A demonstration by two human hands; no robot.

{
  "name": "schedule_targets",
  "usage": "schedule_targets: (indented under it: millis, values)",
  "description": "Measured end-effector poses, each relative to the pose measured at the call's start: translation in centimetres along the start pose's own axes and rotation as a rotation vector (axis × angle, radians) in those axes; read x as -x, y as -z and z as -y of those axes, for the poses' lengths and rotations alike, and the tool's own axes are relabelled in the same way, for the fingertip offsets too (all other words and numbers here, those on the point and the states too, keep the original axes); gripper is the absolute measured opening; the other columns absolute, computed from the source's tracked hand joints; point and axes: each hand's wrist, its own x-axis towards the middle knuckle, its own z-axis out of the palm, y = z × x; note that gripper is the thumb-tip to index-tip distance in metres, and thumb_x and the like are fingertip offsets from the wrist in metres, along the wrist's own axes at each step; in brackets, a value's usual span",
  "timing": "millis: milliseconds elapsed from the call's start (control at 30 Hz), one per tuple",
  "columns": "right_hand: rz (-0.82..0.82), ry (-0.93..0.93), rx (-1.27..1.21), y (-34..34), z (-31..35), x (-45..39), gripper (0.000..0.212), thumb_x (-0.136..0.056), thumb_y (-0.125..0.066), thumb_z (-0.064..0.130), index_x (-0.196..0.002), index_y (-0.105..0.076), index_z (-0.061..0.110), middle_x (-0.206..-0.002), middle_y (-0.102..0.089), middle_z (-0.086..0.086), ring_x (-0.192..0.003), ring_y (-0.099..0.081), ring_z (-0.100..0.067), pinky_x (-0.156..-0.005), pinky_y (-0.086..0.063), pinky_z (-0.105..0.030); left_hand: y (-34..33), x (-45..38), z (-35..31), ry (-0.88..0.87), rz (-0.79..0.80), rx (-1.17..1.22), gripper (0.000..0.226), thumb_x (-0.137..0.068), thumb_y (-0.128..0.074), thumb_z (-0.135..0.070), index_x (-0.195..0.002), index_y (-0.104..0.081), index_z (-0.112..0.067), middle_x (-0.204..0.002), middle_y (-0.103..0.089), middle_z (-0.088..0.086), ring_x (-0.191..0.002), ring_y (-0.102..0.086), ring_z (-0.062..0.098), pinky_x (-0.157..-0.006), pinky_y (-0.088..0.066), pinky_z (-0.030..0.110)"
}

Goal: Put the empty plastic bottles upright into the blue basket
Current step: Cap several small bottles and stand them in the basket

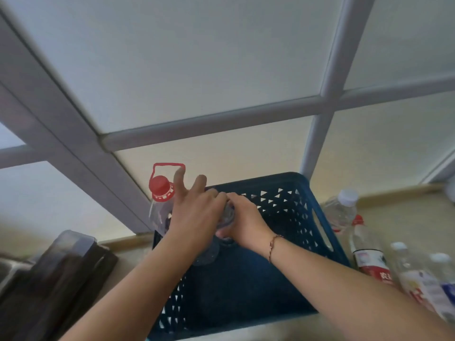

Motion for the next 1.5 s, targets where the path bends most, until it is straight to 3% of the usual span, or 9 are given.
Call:
schedule_targets:
  millis: [200,400,500,600,767,967,1100,1333,1500]
  values:
    - [0.057,-0.01,0.006,-0.2,-0.7,-0.8,0.06,-0.073,-0.077,0.011,-0.127,-0.052,0.015,-0.124,-0.057,-0.002,-0.113,-0.054,-0.017,-0.091,-0.046,-0.025,0.1,-0.9,-1.6,0.13,0.076,-0.099,0.02,-0.086,-0.067,-0.03,-0.103,-0.057,-0.031,-0.1,-0.062,-0.015,-0.129,-0.04,0.022,-0.107,0.013,0.064]
    - [-0.042,0.155,0.017,7.8,-0.4,5.4,0.06,-0.082,-0.075,0.03,-0.137,-0.051,0.023,-0.126,-0.063,0.001,-0.115,-0.058,-0.011,-0.099,-0.047,-0.026,0.9,-1.5,-3.4,0.116,0.06,-0.105,0.042,-0.083,-0.07,-0.032,-0.122,-0.056,-0.028,-0.124,-0.06,-0.007,-0.137,-0.034,0.029,-0.109,0.0,0.067]
    - [-0.227,0.204,-0.069,13.6,-1.7,11.2,0.039,-0.085,-0.073,0.029,-0.122,-0.063,0.027,-0.104,-0.07,0.012,-0.097,-0.065,-0.001,-0.086,-0.051,-0.016,0.8,-2.4,-6.7,-0.099,-0.282,0.283,0.056,-0.078,-0.068,-0.053,-0.122,-0.066,-0.019,-0.121,-0.069,0.003,-0.123,-0.054,0.035,-0.104,-0.032,0.058]
    - [-0.436,0.099,-0.14,17.4,-4.8,14.8,0.031,-0.085,-0.073,0.023,-0.114,-0.067,0.023,-0.094,-0.071,0.013,-0.089,-0.068,-0.001,-0.08,-0.054,-0.018,2.7,-4.6,-12.4,-0.212,-0.27,0.641,0.072,-0.082,-0.04,-0.068,-0.132,-0.057,-0.02,-0.118,-0.069,0.0,-0.111,-0.061,0.027,-0.094,-0.049,0.042]
    - [-0.427,-0.196,-0.029,19.7,-11.1,15.4,0.043,-0.085,-0.072,0.032,-0.126,-0.058,0.025,-0.109,-0.067,0.009,-0.093,-0.064,-0.002,-0.082,-0.054,-0.02,3.2,-8.6,-19.2,-0.273,-0.172,0.512,0.055,-0.089,-0.047,-0.068,-0.124,-0.054,-0.026,-0.098,-0.073,-0.004,-0.101,-0.063,0.025,-0.089,-0.042,0.041]
    - [-0.253,-0.211,0.06,19.3,-14.0,13.6,0.071,-0.082,-0.074,0.038,-0.143,-0.042,0.022,-0.138,-0.056,-0.001,-0.121,-0.055,-0.017,-0.099,-0.047,-0.03,2.0,-9.3,-21.5,-0.238,-0.296,0.697,0.035,-0.093,-0.062,-0.046,-0.107,-0.061,-0.013,-0.085,-0.072,0.005,-0.078,-0.066,0.03,-0.065,-0.043,0.034]
    - [-0.263,-0.107,0.097,19.8,-12.4,12.5,0.084,-0.078,-0.075,0.048,-0.147,-0.031,0.028,-0.146,-0.047,0.002,-0.127,-0.052,-0.02,-0.098,-0.045,-0.031,4.6,-7.5,-20.8,-0.202,-0.439,0.768,0.031,-0.092,-0.066,-0.039,-0.102,-0.063,-0.011,-0.073,-0.065,0.001,-0.072,-0.063,0.031,-0.069,-0.04,0.034]
    - [-0.503,0.335,-0.051,22.8,-2.5,13.3,0.072,-0.067,-0.069,0.066,-0.129,-0.055,0.031,-0.116,-0.068,0.012,-0.097,-0.064,-0.005,-0.076,-0.053,-0.021,14.6,-3.3,-14.6,-0.019,-0.806,0.959,0.021,-0.078,-0.08,-0.038,-0.084,-0.067,-0.022,-0.052,-0.048,-0.012,-0.049,-0.044,0.009,-0.051,-0.034,0.012]
    - [-0.3,0.365,-0.135,21.5,1.4,10.5,0.067,-0.07,-0.072,0.063,-0.129,-0.053,0.038,-0.119,-0.068,0.011,-0.098,-0.067,-0.011,-0.08,-0.059,-0.035,16.1,-2.4,-8.5,0.029,-0.708,0.833,0.028,-0.077,-0.077,-0.052,-0.082,-0.068,-0.026,-0.055,-0.058,-0.011,-0.047,-0.048,0.008,-0.05,-0.036,0.011]
